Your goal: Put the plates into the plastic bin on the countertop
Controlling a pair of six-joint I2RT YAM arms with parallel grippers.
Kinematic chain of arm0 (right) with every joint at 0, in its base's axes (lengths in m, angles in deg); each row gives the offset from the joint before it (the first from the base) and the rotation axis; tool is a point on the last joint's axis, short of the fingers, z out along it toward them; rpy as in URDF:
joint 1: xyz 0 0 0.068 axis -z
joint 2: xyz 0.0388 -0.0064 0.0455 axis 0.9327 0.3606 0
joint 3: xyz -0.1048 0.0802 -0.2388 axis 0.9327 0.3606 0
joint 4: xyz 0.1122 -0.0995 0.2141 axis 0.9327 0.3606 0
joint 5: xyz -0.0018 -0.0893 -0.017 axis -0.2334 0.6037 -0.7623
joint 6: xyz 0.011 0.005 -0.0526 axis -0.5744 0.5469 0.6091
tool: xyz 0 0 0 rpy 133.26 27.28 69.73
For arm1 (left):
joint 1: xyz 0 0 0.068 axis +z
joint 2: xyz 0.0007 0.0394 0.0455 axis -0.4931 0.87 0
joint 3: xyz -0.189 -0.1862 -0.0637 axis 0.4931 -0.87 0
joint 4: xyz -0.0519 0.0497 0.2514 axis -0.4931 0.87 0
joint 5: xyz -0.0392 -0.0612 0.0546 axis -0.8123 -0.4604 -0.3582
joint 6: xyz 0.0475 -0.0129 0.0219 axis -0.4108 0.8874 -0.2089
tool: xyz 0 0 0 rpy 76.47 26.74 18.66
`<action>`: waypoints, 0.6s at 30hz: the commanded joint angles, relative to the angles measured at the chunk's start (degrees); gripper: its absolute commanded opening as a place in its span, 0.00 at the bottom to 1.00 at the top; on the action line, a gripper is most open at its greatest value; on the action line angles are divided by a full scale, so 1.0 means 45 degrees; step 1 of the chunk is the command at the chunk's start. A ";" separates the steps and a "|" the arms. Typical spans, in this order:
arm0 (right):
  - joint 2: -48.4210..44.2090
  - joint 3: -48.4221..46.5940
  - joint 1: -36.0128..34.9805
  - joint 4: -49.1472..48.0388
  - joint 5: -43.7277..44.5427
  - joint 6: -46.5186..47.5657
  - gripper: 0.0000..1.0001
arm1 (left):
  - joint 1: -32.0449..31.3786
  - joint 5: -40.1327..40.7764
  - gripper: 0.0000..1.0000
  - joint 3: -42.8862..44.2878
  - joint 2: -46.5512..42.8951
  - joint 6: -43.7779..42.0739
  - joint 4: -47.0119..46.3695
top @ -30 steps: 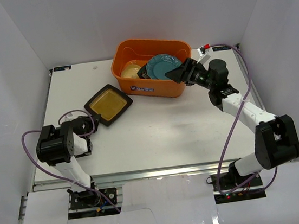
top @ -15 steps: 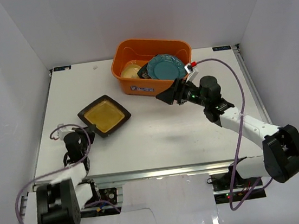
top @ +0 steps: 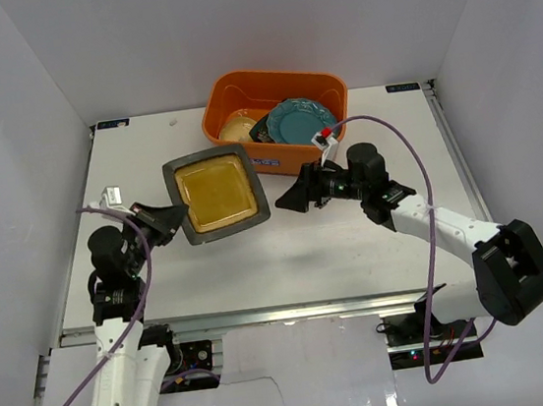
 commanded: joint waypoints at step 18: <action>0.0697 -0.0802 -0.0137 -0.2821 -0.1524 -0.2409 0.08 | -0.1314 -0.6642 0.30 0.1950 0.1996 0.0629 -0.2365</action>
